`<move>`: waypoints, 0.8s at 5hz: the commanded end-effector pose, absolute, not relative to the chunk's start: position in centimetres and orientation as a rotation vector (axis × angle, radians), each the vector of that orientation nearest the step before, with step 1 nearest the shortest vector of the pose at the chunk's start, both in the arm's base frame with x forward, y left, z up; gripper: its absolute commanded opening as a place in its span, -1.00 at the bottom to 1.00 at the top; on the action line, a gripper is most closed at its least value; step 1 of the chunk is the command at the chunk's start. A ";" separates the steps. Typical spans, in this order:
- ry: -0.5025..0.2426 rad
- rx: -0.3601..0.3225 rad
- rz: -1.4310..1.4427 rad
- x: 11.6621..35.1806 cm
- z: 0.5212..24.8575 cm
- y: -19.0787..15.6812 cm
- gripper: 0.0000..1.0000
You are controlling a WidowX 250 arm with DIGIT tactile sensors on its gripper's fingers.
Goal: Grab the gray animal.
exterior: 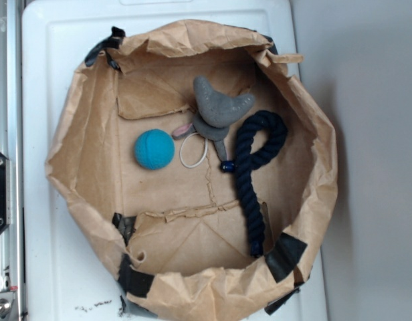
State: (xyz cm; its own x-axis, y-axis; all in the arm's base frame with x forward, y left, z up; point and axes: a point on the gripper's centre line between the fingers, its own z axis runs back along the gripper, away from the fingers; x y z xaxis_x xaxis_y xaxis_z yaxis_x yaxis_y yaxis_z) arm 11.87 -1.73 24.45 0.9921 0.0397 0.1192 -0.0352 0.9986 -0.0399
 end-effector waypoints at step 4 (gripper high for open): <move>-0.219 -0.069 -0.038 15.1 22.8 -2.0 1.00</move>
